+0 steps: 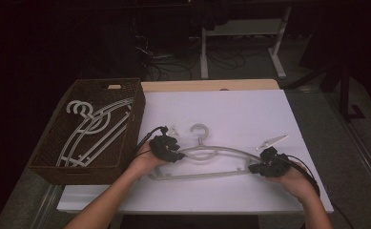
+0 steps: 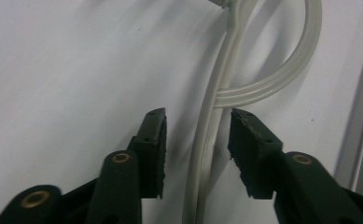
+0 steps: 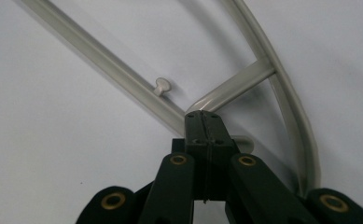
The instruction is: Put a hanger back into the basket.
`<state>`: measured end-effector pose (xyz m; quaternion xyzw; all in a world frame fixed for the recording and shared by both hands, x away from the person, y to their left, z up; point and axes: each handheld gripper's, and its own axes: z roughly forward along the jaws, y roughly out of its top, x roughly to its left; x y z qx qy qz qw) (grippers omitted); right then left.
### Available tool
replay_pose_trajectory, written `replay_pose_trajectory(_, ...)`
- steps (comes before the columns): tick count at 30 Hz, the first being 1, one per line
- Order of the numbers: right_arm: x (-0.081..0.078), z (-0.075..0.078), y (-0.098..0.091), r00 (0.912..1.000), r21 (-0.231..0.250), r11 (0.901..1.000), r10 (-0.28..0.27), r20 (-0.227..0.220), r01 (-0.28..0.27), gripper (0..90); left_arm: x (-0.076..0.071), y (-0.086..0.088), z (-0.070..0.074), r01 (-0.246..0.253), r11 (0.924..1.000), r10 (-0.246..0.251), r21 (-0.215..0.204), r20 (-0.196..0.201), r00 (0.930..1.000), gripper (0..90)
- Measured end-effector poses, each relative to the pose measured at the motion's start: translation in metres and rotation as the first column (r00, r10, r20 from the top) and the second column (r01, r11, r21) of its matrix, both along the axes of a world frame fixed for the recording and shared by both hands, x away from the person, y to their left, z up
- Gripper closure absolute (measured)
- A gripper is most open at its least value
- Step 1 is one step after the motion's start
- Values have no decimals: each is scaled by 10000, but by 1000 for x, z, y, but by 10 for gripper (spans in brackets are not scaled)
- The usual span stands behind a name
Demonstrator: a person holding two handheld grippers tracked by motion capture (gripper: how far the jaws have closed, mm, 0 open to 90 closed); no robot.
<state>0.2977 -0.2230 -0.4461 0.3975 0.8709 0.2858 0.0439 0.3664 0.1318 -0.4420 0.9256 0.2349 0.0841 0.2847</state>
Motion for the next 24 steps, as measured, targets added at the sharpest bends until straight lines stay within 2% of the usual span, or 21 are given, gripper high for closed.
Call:
replay_pose_trajectory(7,0,-1,0,10000,-1,10000,16,-29,-16,894,0,-4,-2,250,9993,-258,265,296,9992,754)
replay_pose_trajectory(11,0,-1,0,10000,-1,10000,35,-8,-35,894,-2,-5,-1,439,9978,-467,498,557,9974,777)
replay_pose_trajectory(14,0,0,-1,9999,98,9999,57,143,-58,893,-2,-4,1,554,9972,-582,500,555,9968,786)
replay_pose_trajectory(16,0,1,-2,9996,59,10000,37,279,-38,892,-2,-4,0,637,9971,-654,421,399,9971,805)
replay_pose_trajectory(19,2,3,-4,9991,101,9999,-61,422,56,866,-1,-3,0,290,9995,-292,82,293,9991,816)
replay_pose_trajectory(24,2,9,-6,9975,441,9990,-122,698,92,754,0,1,5,-59,9998,65,-168,358,9993,817)
